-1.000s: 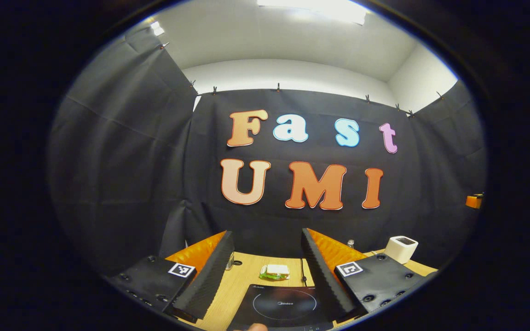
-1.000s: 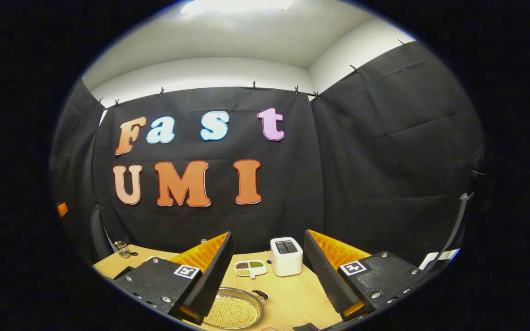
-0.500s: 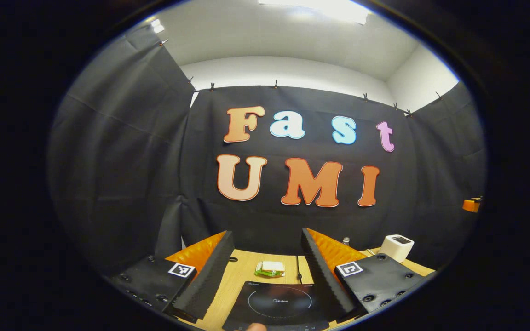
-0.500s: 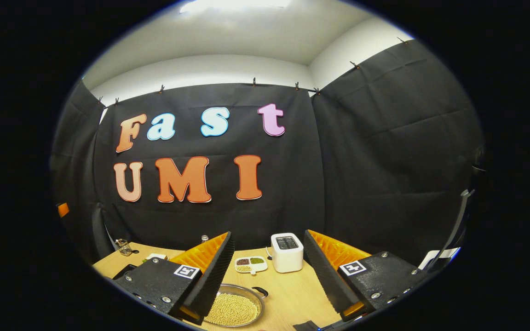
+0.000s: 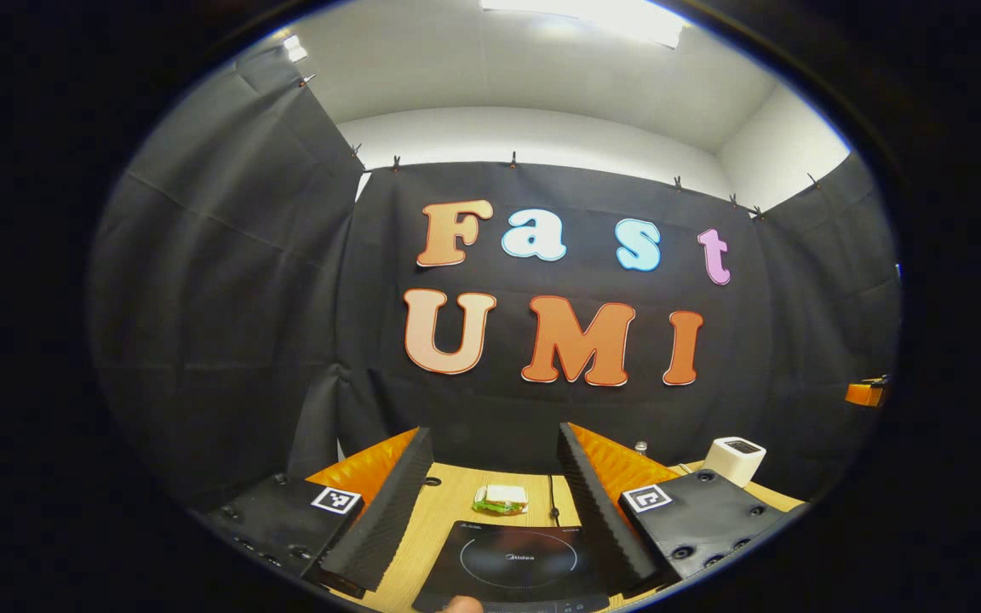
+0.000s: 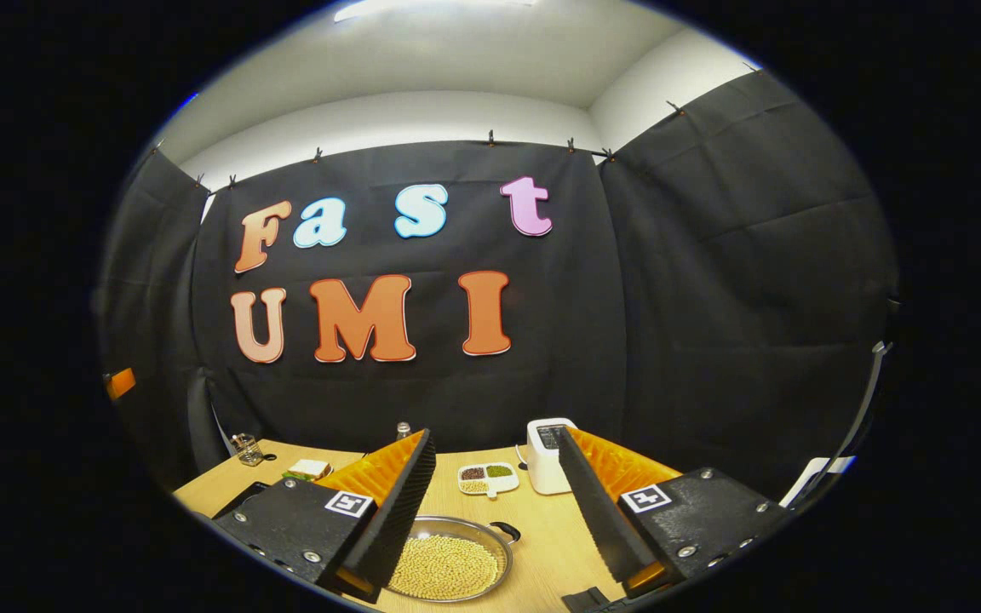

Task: First push the handle of the pot to place it horizontally, then grasp the pot with both hands and set it on the induction cooktop.

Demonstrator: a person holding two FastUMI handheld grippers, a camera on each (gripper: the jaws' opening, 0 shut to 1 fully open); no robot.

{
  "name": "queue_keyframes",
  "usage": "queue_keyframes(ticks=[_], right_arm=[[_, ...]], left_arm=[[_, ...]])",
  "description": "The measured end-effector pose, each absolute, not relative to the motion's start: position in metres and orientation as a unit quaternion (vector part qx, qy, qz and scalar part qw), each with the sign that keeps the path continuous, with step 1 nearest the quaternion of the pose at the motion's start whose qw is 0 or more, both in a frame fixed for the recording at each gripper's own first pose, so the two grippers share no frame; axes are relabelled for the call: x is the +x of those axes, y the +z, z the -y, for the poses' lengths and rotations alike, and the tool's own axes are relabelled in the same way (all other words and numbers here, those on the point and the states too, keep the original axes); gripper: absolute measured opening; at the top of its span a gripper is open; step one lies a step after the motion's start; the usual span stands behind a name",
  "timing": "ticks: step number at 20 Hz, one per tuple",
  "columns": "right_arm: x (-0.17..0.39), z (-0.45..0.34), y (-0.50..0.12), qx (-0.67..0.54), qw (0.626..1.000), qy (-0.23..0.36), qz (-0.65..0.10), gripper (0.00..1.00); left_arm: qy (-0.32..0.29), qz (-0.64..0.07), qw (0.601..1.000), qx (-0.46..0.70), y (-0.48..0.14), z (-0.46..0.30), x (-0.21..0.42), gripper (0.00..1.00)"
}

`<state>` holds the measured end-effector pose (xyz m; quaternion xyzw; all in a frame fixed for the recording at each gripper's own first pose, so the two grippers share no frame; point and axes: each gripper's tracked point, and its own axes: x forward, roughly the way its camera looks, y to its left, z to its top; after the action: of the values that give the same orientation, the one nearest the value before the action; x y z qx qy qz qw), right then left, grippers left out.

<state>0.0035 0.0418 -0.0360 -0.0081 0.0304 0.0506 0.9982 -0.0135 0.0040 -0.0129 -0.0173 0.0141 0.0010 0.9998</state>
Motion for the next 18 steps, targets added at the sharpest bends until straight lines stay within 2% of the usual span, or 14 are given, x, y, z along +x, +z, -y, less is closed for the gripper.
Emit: queue_keyframes(ticks=[2, 4, 6, 7, 8, 12, 13, 14, 18], right_arm=[[0.004, -0.05, -0.048, -0.005, 0.997, 0.063, -0.046, 0.87], [0.007, -0.057, -0.062, 0.004, 0.995, 0.077, -0.066, 0.72], [0.008, -0.065, -0.077, 0.006, 0.992, 0.092, -0.086, 0.64], [0.009, -0.069, -0.086, 0.003, 0.991, 0.098, -0.095, 0.67], [0.01, -0.072, -0.094, -0.002, 0.989, 0.106, -0.105, 0.58], [0.007, -0.092, -0.133, -0.008, 0.978, 0.14, -0.152, 0.4], [0.005, -0.095, -0.142, -0.01, 0.976, 0.146, -0.163, 0.41], [0.004, -0.098, -0.15, -0.013, 0.973, 0.151, -0.173, 0.32], [0.002, -0.109, -0.185, -0.024, 0.962, 0.165, -0.215, 0.11]], left_arm=[[-0.001, -0.02, 1.0, -0.019, -0.016, -0.003, -0.014, 0.96], [-0.006, -0.026, 0.999, -0.024, -0.019, -0.001, -0.015, 0.96], [-0.008, -0.031, 0.999, -0.023, -0.023, 0.0, -0.015, 0.96], [-0.007, -0.033, 0.999, -0.021, -0.024, -0.001, -0.015, 0.96], [-0.006, -0.034, 0.999, -0.022, -0.025, -0.002, -0.015, 0.96], [0.007, -0.04, 0.999, -0.025, -0.03, -0.014, -0.014, 0.96], [0.01, -0.041, 0.999, -0.025, -0.03, -0.017, -0.014, 0.96], [0.013, -0.043, 0.999, -0.026, -0.033, -0.02, -0.013, 0.96], [0.016, -0.054, 0.998, -0.031, -0.041, -0.025, -0.011, 0.96]])
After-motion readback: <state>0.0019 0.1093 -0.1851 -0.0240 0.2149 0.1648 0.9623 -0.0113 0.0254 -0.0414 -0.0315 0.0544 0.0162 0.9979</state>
